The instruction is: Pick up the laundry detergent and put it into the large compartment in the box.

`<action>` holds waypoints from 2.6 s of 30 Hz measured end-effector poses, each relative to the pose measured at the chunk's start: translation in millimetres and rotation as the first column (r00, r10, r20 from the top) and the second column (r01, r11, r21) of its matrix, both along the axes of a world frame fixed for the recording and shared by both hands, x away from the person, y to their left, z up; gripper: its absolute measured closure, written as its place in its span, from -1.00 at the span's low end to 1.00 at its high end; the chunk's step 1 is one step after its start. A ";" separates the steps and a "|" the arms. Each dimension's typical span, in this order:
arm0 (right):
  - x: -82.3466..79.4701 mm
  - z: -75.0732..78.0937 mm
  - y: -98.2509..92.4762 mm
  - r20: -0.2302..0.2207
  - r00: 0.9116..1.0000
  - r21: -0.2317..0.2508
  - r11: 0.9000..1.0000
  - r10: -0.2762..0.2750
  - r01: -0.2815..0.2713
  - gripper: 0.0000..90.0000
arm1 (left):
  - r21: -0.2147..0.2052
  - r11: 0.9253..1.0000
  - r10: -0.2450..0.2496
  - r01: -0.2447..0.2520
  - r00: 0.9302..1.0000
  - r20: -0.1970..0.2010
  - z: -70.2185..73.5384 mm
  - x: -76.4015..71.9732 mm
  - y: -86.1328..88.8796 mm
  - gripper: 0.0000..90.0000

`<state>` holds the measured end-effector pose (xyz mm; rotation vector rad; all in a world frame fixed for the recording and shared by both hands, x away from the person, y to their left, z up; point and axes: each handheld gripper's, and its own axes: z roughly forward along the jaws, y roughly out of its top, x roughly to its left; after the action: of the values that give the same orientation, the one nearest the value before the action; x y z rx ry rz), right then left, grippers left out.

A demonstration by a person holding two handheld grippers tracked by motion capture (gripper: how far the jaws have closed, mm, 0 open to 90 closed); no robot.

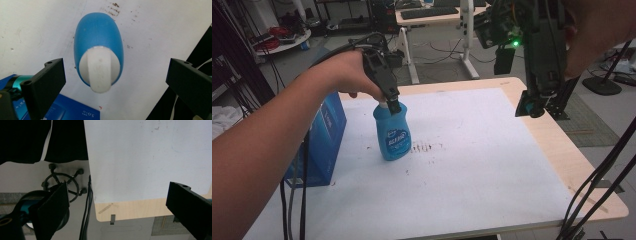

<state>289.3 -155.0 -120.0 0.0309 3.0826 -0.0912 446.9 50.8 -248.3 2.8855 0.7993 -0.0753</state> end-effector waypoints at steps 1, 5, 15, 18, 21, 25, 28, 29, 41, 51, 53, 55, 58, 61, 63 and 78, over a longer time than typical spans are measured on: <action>0.7 0.0 0.0 0.001 1.000 -0.003 1.000 0.002 -0.002 -0.91 | 0.000 1.000 0.002 -0.002 1.000 0.002 -1.8 1.2 -0.3 -0.95; 1.4 -0.5 1.5 -0.001 1.000 -0.002 1.000 0.001 -0.001 -0.91 | 0.008 1.000 0.004 -0.004 1.000 -0.008 -11.4 5.8 -1.2 -0.95; 4.4 -3.7 4.0 -0.008 1.000 -0.001 1.000 0.005 -0.005 -0.91 | 0.033 0.999 0.005 -0.005 1.000 -0.002 -32.4 14.1 -2.9 -0.95; 4.4 -4.4 4.4 -0.010 1.000 -0.004 1.000 0.003 -0.003 -0.91 | 0.039 0.999 0.002 -0.002 1.000 -0.007 -38.1 15.8 -3.0 -0.94; 5.3 -5.2 3.7 -0.010 1.000 -0.001 1.000 -0.001 0.001 -0.91 | 0.034 0.999 0.004 -0.004 1.000 -0.003 -41.8 16.2 -4.0 -0.95; 6.9 -5.6 2.4 -0.012 1.000 0.000 1.000 -0.003 0.003 -0.91 | 0.038 0.999 0.002 -0.002 1.000 0.001 -45.3 16.1 -6.9 -0.94; 7.6 -6.0 1.8 -0.011 1.000 0.003 1.000 -0.002 0.002 -0.91 | 0.047 0.999 0.000 0.000 1.000 0.000 -47.6 16.3 -8.5 -0.94; 7.7 -6.1 1.7 -0.011 1.000 0.004 1.000 -0.002 0.002 -0.91 | 0.047 0.999 0.001 -0.001 1.000 0.001 -48.6 16.4 -8.8 -0.95; 7.8 -7.3 -1.8 -0.012 1.000 0.008 1.000 -0.007 0.007 -0.91 | 0.072 0.997 0.002 -0.003 1.000 0.009 -51.4 16.2 -10.8 -0.86; 7.0 -8.0 -1.9 -0.012 1.000 0.012 1.000 -0.003 0.003 -0.91 | 0.073 0.997 0.000 -0.001 1.000 0.020 -50.5 14.1 -11.8 -0.75; 6.9 -8.2 -1.6 -0.013 1.000 0.011 1.000 -0.004 0.005 -0.91 | 0.080 0.997 0.000 -0.002 1.000 0.022 -50.3 13.9 -11.7 -0.71; 7.0 -8.4 -1.5 -0.015 1.000 0.011 1.000 -0.007 0.007 -0.91 | 0.087 0.996 -0.008 0.006 1.000 0.023 -50.3 14.3 -11.5 -0.69; 7.1 -8.5 -1.0 -0.014 1.000 0.007 1.000 -0.008 0.008 -0.91 | 0.091 0.996 -0.005 0.002 1.000 0.023 -50.6 14.5 -11.3 -0.67; 7.3 -8.7 -0.6 -0.014 1.000 0.009 1.000 -0.004 0.004 -0.91 | 0.092 0.996 -0.012 0.009 0.999 0.030 -50.4 14.3 -11.8 -0.58; 7.4 -9.3 -0.5 -0.015 1.000 0.010 1.000 -0.005 0.005 -0.91 | 0.094 0.996 -0.012 0.009 1.000 0.028 -50.7 14.0 -12.2 -0.56; 9.8 -11.7 -1.6 -0.020 1.000 0.012 1.000 -0.005 0.005 -0.91 | 0.084 0.996 -0.021 0.019 1.000 0.018 -49.7 13.9 -13.8 -0.35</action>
<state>299.1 -156.6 -131.7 0.0382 3.1031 -0.0733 460.8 36.9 -297.9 2.9682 0.7882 -0.0166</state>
